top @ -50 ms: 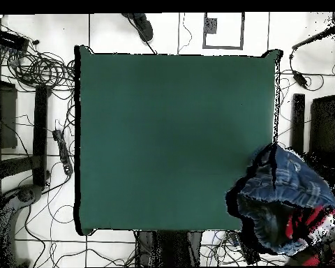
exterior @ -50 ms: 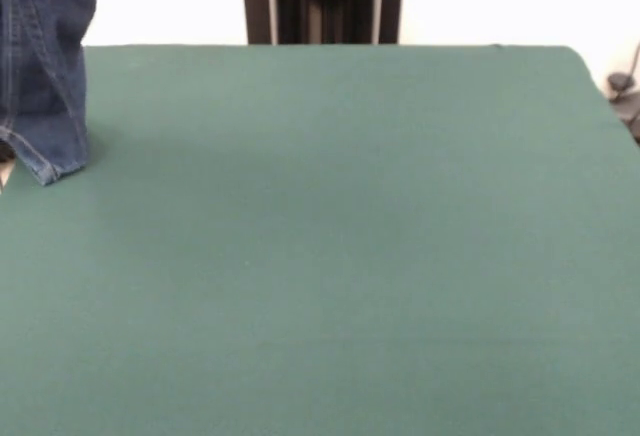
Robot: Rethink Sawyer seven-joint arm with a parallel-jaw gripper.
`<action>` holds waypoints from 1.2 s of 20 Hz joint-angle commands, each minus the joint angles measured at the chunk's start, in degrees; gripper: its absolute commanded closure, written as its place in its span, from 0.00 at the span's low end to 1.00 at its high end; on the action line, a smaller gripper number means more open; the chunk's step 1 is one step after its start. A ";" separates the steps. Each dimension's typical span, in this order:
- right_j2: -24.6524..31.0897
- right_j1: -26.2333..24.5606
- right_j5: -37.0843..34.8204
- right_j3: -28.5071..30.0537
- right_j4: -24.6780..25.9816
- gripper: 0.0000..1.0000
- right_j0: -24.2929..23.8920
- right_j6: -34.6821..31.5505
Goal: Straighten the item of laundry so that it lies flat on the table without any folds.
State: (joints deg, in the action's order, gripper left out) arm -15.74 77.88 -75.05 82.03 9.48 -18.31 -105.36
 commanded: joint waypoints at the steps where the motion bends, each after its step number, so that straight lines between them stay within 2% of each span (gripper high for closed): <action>1: -2.75 -1.22 4.41 11.70 -0.69 1.00 3.76 -21.03; 5: -3.25 -1.78 7.28 14.42 -2.08 1.00 5.72 -23.85; 8: -3.88 -2.10 9.40 15.05 0.09 1.00 8.82 -27.48; 9: -4.22 -2.13 9.97 15.08 1.26 1.00 9.98 -28.66; 13: -7.04 -3.91 13.90 12.86 12.23 1.00 17.31 -36.97; 17: -10.24 -6.94 15.94 12.45 17.77 1.00 24.79 -48.99; 20: -12.77 -10.16 13.28 11.22 20.42 1.00 31.13 -60.26; 24: -14.71 -14.69 9.73 10.29 19.07 1.00 35.92 -70.34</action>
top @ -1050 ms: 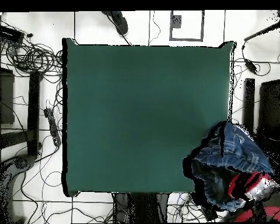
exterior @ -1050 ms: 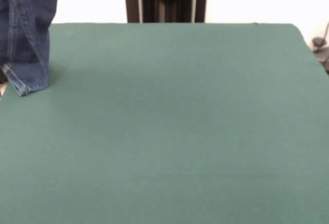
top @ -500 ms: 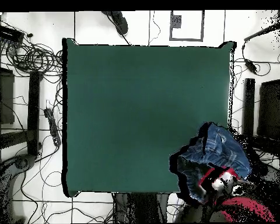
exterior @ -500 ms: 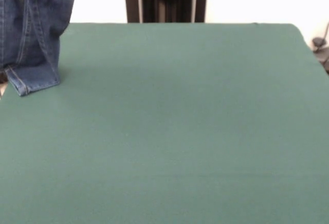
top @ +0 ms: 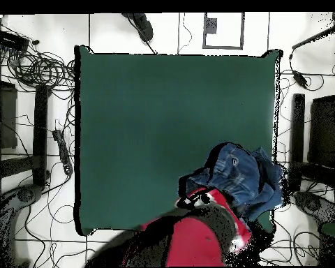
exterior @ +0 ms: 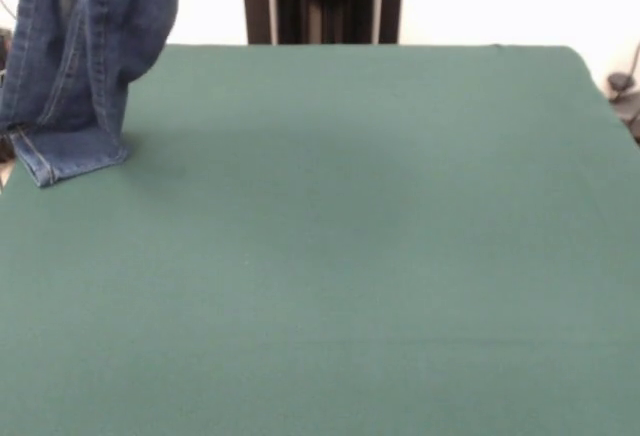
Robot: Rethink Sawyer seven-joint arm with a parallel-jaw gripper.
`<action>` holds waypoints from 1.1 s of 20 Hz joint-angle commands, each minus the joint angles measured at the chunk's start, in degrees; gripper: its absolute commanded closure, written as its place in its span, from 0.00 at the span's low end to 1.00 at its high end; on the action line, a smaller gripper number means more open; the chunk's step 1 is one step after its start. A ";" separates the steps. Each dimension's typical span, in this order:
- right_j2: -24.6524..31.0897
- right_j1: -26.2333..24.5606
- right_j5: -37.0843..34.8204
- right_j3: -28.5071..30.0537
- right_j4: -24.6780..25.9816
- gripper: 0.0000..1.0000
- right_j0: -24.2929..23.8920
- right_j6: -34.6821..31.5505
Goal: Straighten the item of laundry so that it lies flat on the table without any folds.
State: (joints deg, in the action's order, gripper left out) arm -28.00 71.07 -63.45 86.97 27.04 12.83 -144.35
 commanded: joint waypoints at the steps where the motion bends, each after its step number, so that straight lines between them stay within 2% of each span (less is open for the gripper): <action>1: -2.84 -8.68 -2.58 5.15 1.06 1.00 5.48 -32.84; 4: -4.00 -12.04 -6.45 4.02 -1.62 1.00 8.67 -40.22; 9: -4.13 -16.18 -6.05 2.82 -4.52 1.00 11.19 -45.96; 14: -5.48 -22.47 -5.17 1.06 -6.34 1.00 13.71 -55.15; 17: -6.22 -24.95 -5.00 0.41 -8.28 1.00 14.19 -58.68; 22: -5.02 -29.05 -3.61 -1.26 -15.65 1.00 12.91 -63.21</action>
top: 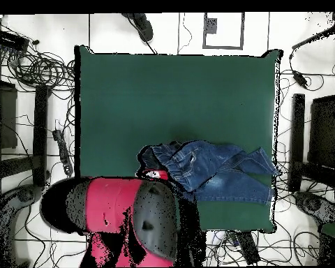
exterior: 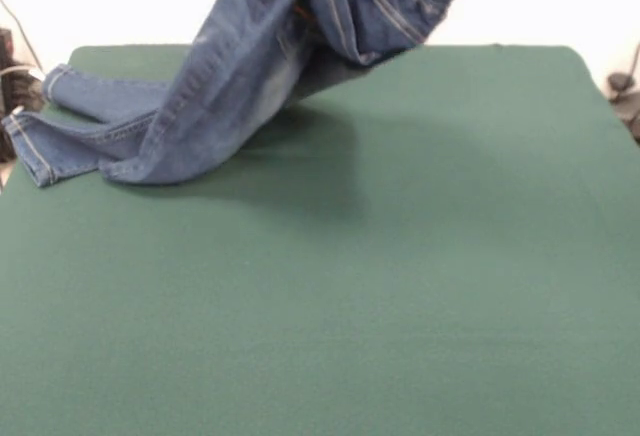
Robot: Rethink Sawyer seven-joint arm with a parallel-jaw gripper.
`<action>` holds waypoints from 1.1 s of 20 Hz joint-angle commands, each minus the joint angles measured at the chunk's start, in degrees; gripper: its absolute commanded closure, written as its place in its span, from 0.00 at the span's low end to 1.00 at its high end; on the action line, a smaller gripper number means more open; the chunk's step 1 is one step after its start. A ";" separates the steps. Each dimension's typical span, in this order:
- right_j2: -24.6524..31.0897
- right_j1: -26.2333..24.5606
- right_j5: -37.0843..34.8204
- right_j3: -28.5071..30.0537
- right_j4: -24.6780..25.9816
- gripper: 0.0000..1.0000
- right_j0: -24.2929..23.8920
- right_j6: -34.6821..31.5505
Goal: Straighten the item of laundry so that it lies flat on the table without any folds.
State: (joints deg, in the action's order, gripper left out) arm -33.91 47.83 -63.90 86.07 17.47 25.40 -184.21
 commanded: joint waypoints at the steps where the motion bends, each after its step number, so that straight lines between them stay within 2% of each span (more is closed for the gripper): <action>1: 0.80 -6.58 -3.59 -1.14 -6.75 1.00 0.34 -23.49; 5: 1.32 -8.61 -5.13 -4.43 -9.31 1.00 -0.42 -20.10; 10: 0.36 -10.63 -4.52 -7.91 -7.58 1.00 -0.19 -13.84; 13: -0.29 -11.08 -5.89 -9.63 -7.94 1.00 0.90 -13.93; 19: 0.30 -6.75 -7.34 -10.59 -9.80 1.00 2.17 -10.01; 20: -0.20 -4.81 -8.04 -10.28 -9.57 1.00 3.42 -8.95; 22: -1.53 -4.23 -11.47 -13.00 -8.35 1.00 5.46 -7.72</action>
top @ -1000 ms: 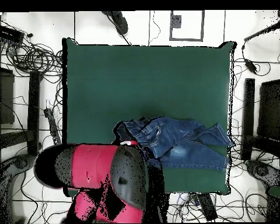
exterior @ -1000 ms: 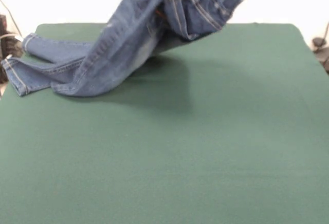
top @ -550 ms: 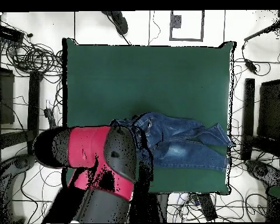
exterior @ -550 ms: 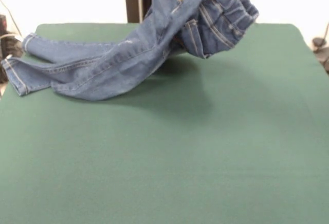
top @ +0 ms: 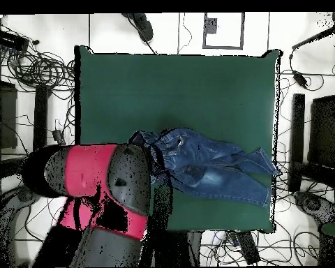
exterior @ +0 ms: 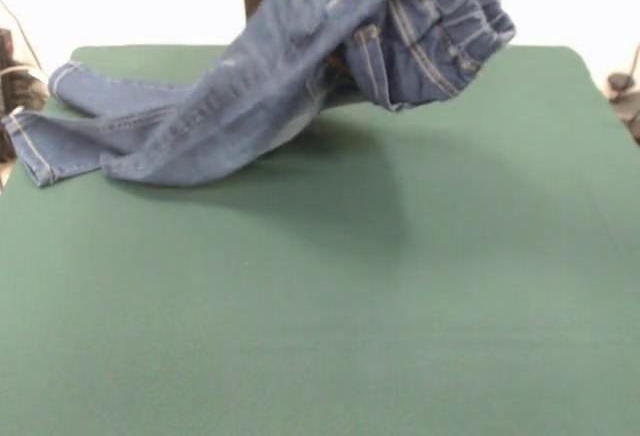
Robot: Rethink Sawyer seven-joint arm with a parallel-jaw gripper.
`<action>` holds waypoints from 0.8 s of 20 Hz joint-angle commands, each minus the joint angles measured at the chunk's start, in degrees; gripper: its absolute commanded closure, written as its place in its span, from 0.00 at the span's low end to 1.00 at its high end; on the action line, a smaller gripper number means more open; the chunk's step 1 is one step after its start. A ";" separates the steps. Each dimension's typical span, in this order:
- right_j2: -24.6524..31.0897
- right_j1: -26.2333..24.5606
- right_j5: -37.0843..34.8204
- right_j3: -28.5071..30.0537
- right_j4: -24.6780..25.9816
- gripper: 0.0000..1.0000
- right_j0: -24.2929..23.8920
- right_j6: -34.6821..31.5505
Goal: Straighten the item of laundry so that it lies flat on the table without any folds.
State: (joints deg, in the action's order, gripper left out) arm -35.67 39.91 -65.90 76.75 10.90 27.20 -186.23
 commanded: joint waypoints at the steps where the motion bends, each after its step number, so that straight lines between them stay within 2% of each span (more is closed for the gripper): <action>1: -0.22 3.85 -11.17 -4.66 -1.52 1.00 4.28 -5.35; 5: -1.77 5.22 -16.95 -8.49 -0.59 1.00 7.72 -5.50; 10: -4.82 2.90 -22.03 -13.71 1.04 1.00 12.77 -9.93; 15: -4.25 1.11 -14.09 -10.56 -1.18 1.00 14.22 -16.62; 16: -4.20 1.00 -12.05 -9.45 -0.97 1.00 14.15 -16.26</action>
State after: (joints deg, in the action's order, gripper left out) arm -40.77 43.74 -79.30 66.38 10.84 40.86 -186.23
